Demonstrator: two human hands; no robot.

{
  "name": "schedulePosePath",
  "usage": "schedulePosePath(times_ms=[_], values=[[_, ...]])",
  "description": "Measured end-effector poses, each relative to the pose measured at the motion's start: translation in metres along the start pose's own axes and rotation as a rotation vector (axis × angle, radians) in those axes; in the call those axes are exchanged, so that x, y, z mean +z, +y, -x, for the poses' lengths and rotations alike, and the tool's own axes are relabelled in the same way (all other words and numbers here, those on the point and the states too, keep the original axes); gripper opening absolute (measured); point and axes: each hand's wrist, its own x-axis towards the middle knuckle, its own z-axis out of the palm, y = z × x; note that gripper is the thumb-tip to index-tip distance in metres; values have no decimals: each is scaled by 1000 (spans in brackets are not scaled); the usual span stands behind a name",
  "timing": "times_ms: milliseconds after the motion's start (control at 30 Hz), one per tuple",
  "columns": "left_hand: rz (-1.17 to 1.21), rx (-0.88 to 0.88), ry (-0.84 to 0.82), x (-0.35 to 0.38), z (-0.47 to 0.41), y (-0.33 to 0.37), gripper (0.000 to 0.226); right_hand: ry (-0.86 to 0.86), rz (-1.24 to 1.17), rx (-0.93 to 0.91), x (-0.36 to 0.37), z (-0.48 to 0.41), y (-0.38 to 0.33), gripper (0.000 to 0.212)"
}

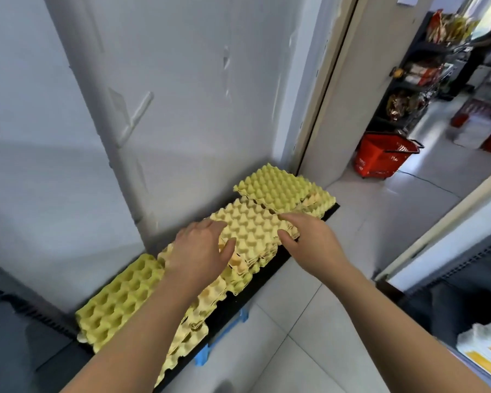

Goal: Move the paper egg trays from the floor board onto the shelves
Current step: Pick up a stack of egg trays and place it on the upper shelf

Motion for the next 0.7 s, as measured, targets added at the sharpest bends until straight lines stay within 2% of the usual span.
schedulePosePath(times_ms=[333, 400, 500, 700], values=[[-24, -3, -206, 113, -152, 39, 46, -71, 7, 126, 28, -128, 135, 31], [-46, -24, -243, 138, -176, 48, 46, -87, 13, 135, 35, -154, 166, 36], [-59, -88, -290, 177, -210, 63, 46, -132, 25, 98, 44, -194, 211, 41], [-36, -290, -364, 248, -274, 99, 46, -294, 35, -17, 67, -273, 299, 30]])
